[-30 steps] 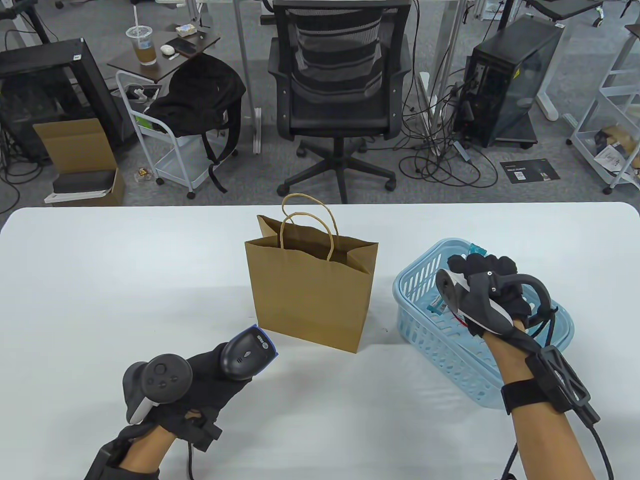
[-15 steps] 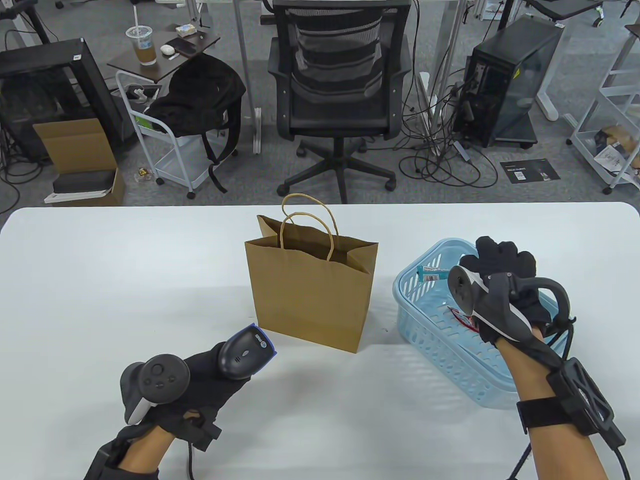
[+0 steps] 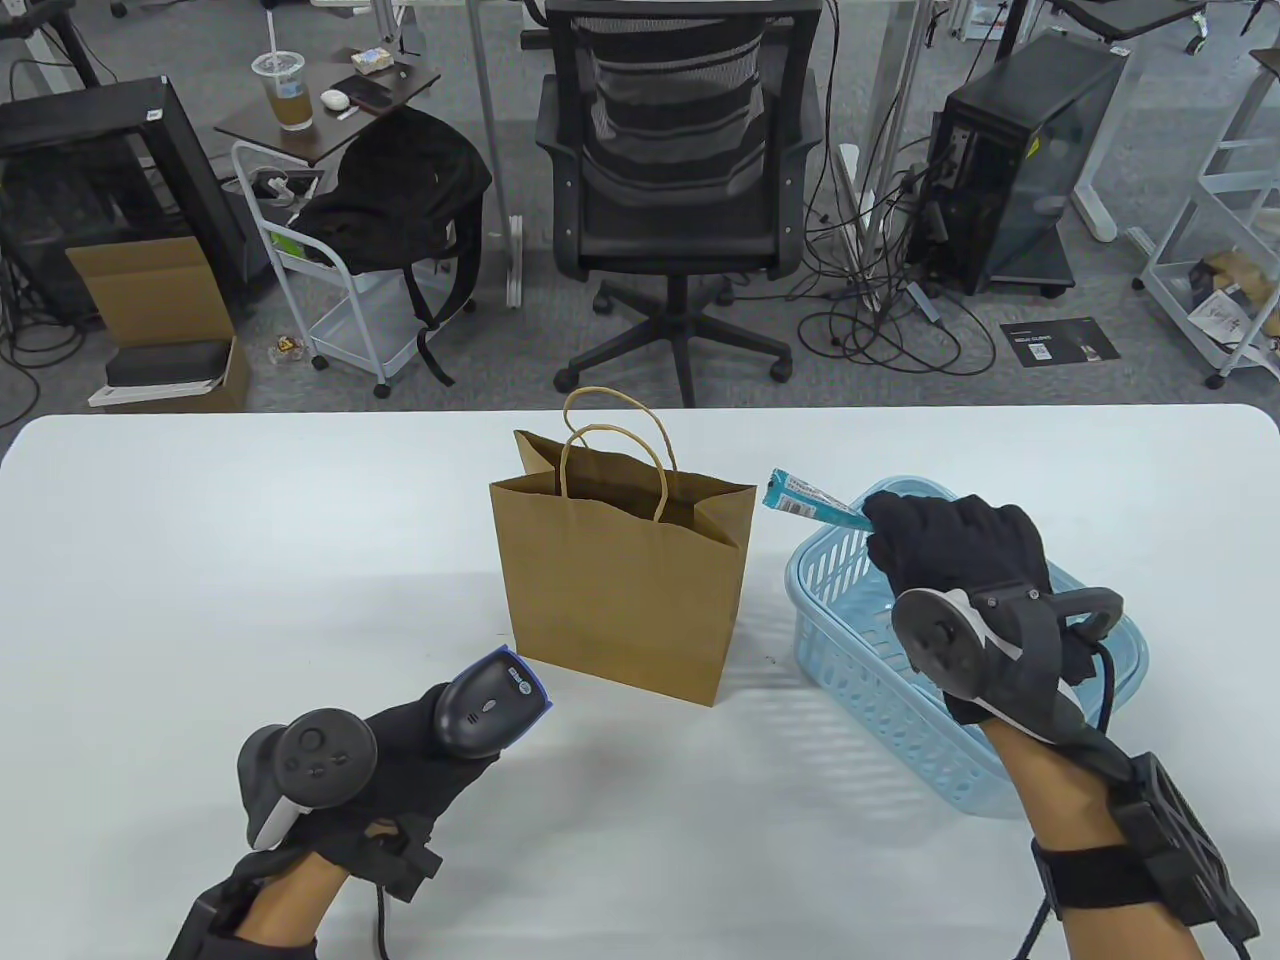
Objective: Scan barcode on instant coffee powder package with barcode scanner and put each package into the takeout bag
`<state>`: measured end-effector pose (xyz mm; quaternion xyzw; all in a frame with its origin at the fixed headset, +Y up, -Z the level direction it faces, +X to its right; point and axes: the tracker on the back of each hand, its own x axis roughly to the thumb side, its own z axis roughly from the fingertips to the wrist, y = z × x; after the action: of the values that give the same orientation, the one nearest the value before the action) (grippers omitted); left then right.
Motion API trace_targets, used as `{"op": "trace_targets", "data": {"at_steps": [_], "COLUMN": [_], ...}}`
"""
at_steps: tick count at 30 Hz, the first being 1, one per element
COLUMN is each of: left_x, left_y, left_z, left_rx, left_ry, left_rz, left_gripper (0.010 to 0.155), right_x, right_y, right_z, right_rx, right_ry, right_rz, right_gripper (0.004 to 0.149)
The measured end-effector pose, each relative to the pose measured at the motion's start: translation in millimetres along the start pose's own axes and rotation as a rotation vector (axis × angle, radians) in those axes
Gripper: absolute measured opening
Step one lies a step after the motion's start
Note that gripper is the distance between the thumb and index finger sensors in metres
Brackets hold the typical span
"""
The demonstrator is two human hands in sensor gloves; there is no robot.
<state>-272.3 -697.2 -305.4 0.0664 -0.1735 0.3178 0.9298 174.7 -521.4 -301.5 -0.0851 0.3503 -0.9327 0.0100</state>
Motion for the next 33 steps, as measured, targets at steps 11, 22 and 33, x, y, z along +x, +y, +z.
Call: {"op": "trace_targets", "data": {"at_steps": [11,22,33], "left_x": [-0.5,-0.5,-0.6], "left_y": [0.5,0.7,1.7], "left_z": [0.1,0.3,0.9], "left_rx": [0.002,0.004,0.009], "left_ry": [-0.002,-0.009,-0.019], "left_rz": [0.003,0.006,0.019], "left_gripper": [0.055,0.055,0.055], "right_x": [58.6,94.6,109.3], "right_y": [7.6,45.4,107.8], "right_z": [26.0,53.4,90.4], "right_rx": [0.036,0.114,0.068], "right_ry": [-0.129,-0.065,-0.030], "right_rz": [-0.071,-0.228,-0.343], "right_gripper": [0.044,0.048,0.048]}}
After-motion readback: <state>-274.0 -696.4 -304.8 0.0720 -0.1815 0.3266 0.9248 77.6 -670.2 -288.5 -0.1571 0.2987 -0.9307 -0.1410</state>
